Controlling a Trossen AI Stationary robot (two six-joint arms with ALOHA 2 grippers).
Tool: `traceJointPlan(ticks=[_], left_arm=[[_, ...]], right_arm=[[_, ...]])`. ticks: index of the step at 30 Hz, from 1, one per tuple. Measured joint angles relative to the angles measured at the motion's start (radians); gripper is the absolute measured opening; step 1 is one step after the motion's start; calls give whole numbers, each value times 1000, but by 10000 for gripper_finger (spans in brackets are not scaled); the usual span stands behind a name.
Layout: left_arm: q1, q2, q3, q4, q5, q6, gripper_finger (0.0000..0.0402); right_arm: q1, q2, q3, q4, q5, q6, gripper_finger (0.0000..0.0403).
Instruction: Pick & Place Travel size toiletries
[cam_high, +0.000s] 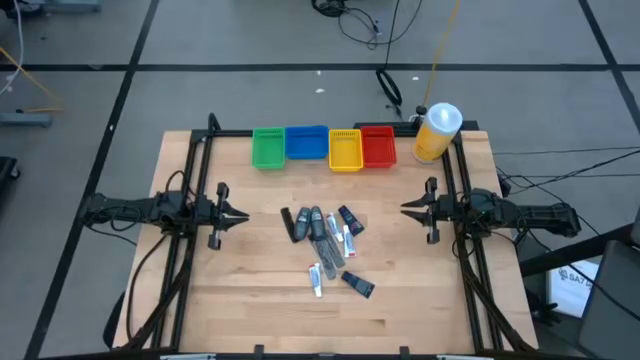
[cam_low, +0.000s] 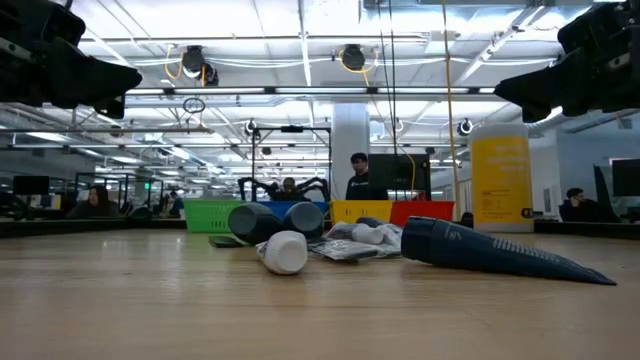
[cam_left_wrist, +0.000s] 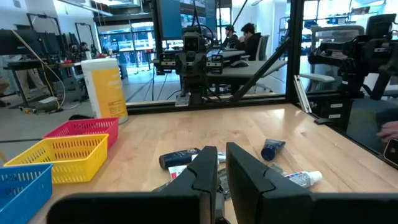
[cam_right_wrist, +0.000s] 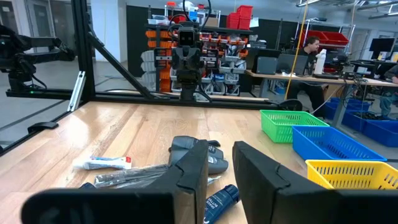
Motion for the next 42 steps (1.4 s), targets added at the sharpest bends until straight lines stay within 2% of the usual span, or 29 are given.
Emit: traceJointPlan(ticks=[30,34,39,42], left_arm=[[0,0,0,0,0,0,37],[0,0,0,0,0,0,37],[0,0,0,0,0,0,37],[0,0,0,0,0,0,37]], right_arm=[[0,0,0,2,0,0,70],[0,1,0,46,1,2,70],[0,14,0,170,0,177,70],[7,48,0,185,-58,267,70]])
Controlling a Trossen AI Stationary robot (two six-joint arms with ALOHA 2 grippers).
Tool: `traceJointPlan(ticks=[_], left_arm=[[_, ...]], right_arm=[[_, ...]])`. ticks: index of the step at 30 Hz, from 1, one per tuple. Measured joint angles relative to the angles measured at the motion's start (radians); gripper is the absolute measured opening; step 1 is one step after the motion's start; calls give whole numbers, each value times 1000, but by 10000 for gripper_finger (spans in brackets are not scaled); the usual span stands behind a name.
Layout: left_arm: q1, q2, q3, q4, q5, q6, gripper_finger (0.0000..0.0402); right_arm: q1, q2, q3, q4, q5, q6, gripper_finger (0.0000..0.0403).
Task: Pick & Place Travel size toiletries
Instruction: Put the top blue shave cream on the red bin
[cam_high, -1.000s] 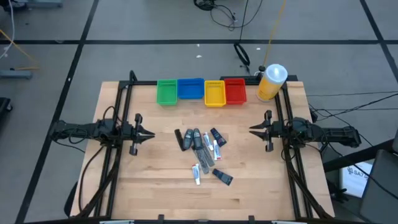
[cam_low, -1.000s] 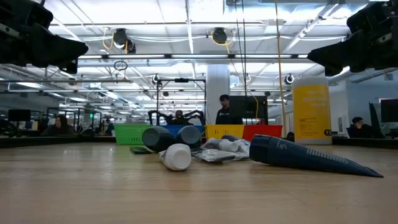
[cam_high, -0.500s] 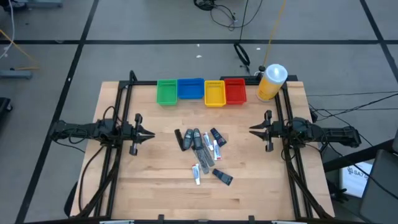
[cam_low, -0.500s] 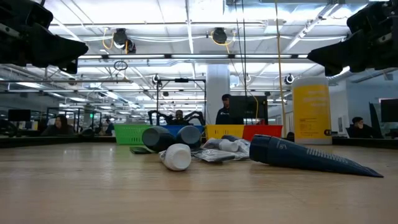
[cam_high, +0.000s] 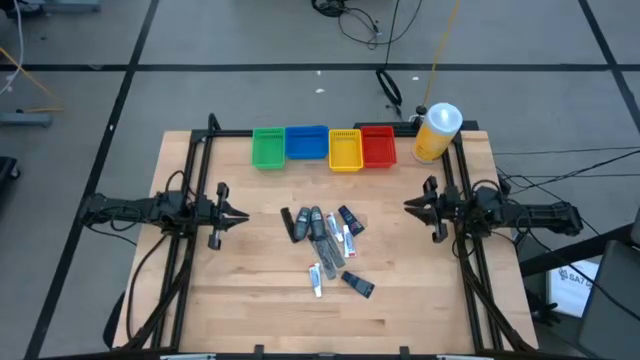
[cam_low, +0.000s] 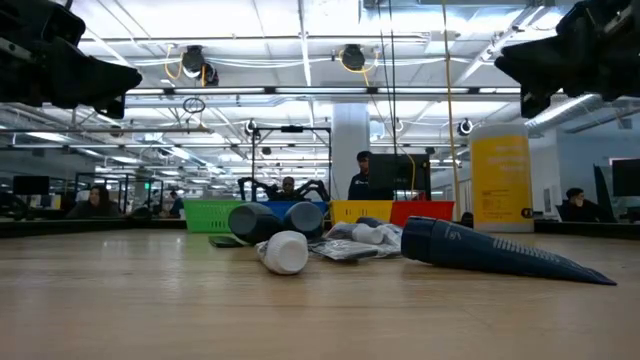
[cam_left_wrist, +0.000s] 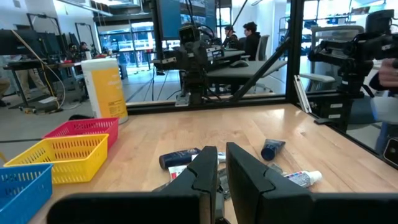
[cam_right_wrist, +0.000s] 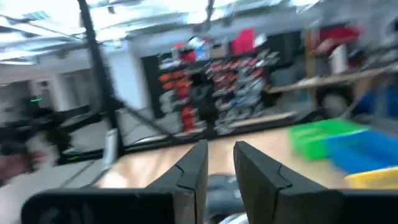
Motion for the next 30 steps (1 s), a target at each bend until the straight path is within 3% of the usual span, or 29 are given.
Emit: traceJointPlan(ticks=[2,5,11,16,21,26,30], left_arm=[[0,0,0,0,0,0,37],[0,0,0,0,0,0,37],[0,0,0,0,0,2,37],[0,0,0,0,0,3,37],[0,0,0,1,0,-10,37],[0,0,0,2,0,-130,37],[0,0,0,3,-1,-90,37]], right_arm=[[14,44,0,16,-15,21,70],[36,154,0,128,53,27,70],[88,458,12,378,157,-4,71],[133,719,100,376,245,-70,84],[164,966,236,401,328,-111,126],[168,1183,383,389,397,-92,183],[166,1344,498,295,475,-33,231]])
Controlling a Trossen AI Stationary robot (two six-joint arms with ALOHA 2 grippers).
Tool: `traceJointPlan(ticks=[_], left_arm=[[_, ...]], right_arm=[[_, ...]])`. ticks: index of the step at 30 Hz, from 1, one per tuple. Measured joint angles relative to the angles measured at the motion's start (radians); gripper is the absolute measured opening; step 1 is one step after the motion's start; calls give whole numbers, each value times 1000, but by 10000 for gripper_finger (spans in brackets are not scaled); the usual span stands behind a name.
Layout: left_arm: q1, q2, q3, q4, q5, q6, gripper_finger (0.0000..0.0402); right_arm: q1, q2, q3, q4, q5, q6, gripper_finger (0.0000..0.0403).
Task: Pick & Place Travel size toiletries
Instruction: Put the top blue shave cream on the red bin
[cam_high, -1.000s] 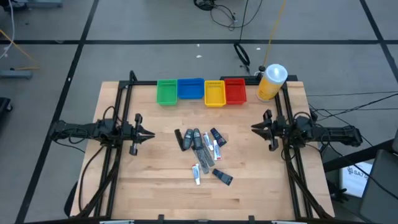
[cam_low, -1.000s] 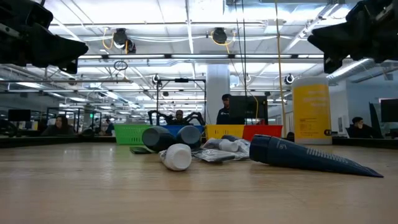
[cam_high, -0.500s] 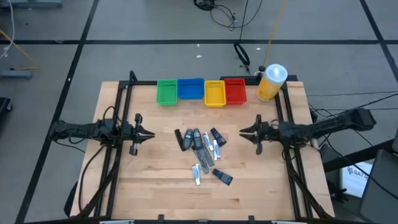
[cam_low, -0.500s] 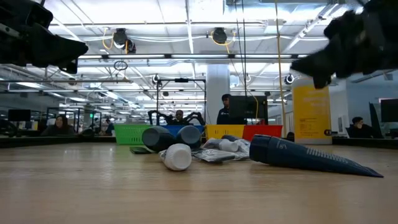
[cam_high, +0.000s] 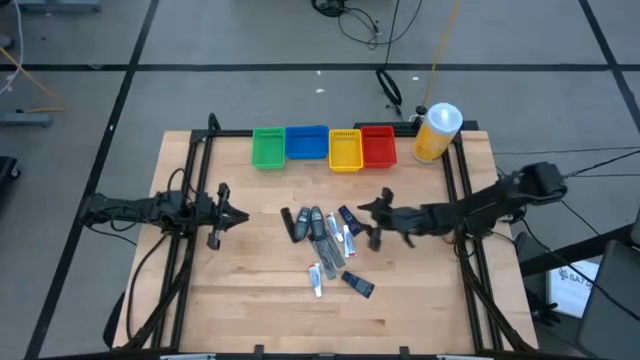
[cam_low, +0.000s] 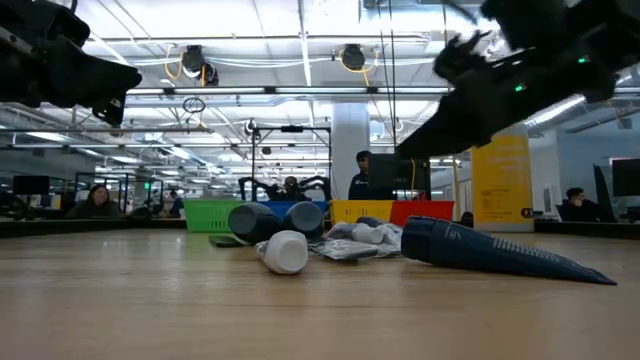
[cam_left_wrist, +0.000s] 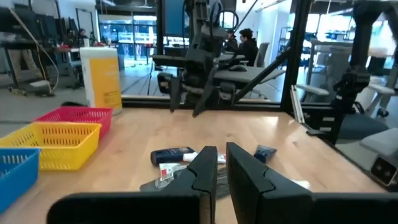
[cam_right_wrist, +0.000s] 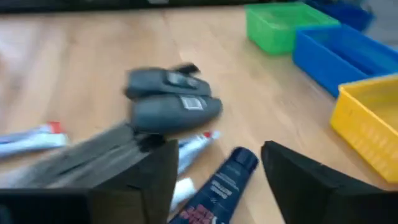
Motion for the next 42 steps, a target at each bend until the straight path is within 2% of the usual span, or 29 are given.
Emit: traceJointPlan(ticks=[3,9,14,22,28,36,42], left_arm=[[0,0,0,-1,-7,51,37],[0,0,0,23,-40,70,37],[0,0,0,21,-63,71,37],[1,0,0,23,-80,161,37],[1,0,0,24,-102,185,37],[1,0,0,24,-113,201,37],[1,0,0,24,-113,200,37]], right_arm=[[-9,82,87,-78,81,59,261],[-77,205,210,-225,78,190,281],[-142,285,264,-253,-60,243,273],[-182,375,313,-326,-139,306,262],[-187,385,315,-340,-153,319,234],[-194,385,320,-366,-129,319,159],[-218,342,412,-447,-128,264,120]])
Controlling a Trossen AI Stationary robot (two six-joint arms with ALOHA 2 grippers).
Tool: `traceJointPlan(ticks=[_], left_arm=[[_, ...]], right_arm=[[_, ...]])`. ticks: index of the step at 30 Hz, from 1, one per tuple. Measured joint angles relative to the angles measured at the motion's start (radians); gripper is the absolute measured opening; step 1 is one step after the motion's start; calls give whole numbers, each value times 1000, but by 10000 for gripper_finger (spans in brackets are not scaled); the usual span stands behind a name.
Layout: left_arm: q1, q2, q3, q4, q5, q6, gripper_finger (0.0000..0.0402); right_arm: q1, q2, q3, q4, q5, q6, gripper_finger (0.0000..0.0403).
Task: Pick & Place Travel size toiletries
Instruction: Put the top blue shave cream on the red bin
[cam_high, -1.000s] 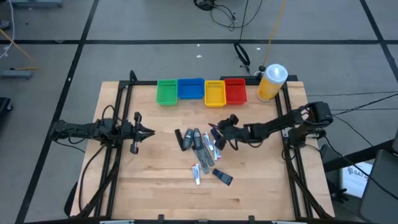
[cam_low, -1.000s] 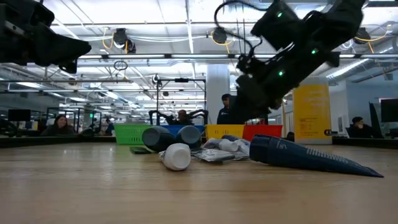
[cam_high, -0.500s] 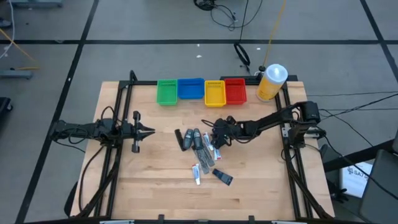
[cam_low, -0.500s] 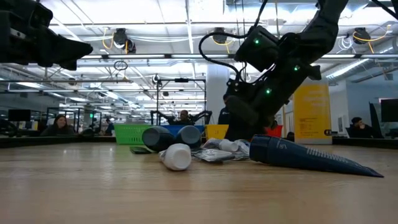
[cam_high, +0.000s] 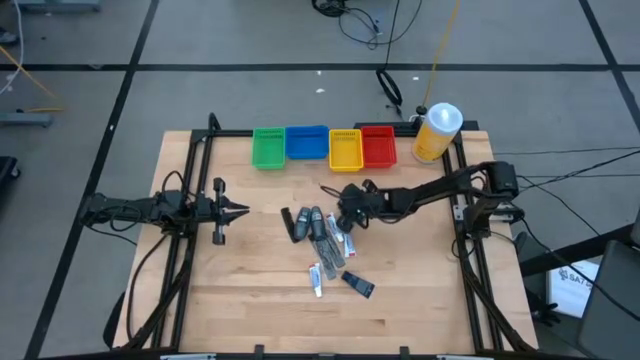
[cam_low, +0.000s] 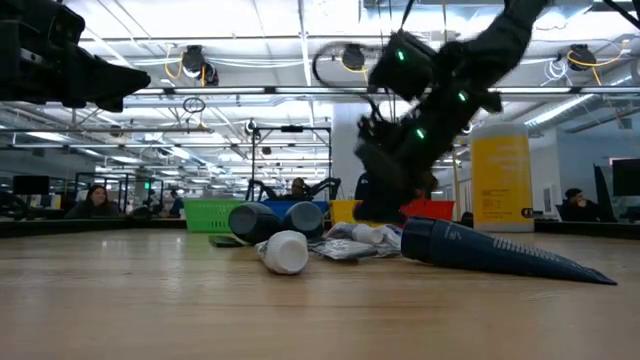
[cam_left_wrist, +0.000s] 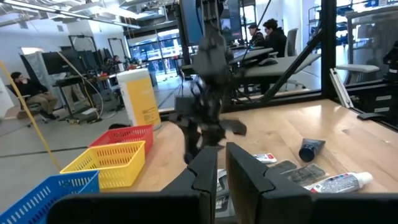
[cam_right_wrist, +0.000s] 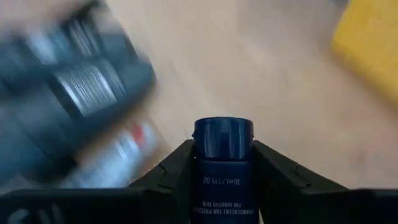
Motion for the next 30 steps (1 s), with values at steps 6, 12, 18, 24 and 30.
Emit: traceJointPlan(ticks=[6,12,18,24,30], left_arm=[[0,0,0,-1,0,-2,37],[0,12,0,-10,-17,-6,37],[0,19,0,-10,-24,-6,37],[0,29,0,-6,-25,-6,37],[0,31,0,-9,-24,-6,37]], right_arm=[[-70,-113,96,-50,108,-92,141],[-240,-175,114,-38,263,-141,134],[-406,-128,91,34,263,-120,130],[-505,-56,76,89,262,-83,140],[-552,12,75,78,260,-44,134]])
